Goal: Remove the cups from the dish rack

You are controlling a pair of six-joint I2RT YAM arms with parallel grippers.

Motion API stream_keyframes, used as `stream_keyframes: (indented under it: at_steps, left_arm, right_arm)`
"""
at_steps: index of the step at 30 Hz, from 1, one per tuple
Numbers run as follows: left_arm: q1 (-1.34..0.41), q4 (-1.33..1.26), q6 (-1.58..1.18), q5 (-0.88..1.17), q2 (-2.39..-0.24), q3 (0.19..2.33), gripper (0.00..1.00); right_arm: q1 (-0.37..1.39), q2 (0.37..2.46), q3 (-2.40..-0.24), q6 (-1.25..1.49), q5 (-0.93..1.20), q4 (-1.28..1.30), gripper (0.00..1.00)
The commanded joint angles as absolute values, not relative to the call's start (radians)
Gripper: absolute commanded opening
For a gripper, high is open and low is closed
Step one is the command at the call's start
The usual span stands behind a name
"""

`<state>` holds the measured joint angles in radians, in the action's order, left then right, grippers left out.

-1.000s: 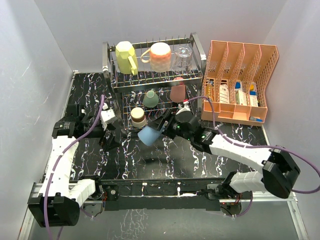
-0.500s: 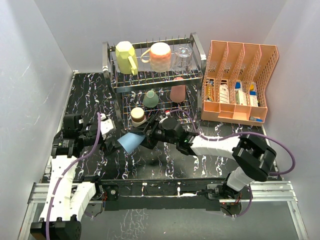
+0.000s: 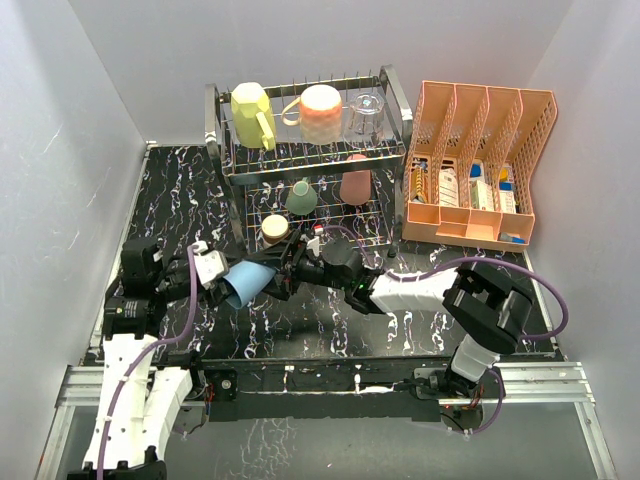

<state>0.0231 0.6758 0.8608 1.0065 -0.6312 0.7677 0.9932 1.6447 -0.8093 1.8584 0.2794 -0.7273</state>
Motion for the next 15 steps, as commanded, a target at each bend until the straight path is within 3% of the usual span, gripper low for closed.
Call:
stream_keyframes:
  at_steps: [1,3,6,11,15]
  left_arm:
    - [0.019,0.64,0.845,1.038,-0.665,0.805,0.46]
    - [0.019,0.661,0.835,1.037,-0.695,0.829,0.22]
    - [0.019,0.692,0.822,1.034,-0.721,0.855,0.01]
    - [0.02,0.706,0.717,0.95,-0.757,0.883,0.0]
    - [0.021,0.715,0.605,0.777,-0.84,0.932,0.0]
  right_arm:
    - [0.997,1.646,-0.836,1.898,0.29,-0.852,0.13]
    - [0.997,1.649,-0.85,1.884,0.294,-0.832,0.21]
    - [0.997,1.658,-0.882,1.852,0.306,-0.787,0.44]
    - [0.988,1.577,-0.913,1.701,0.192,-0.542,0.96]
    - [0.941,1.478,-0.9,1.549,0.09,-0.347,0.98]
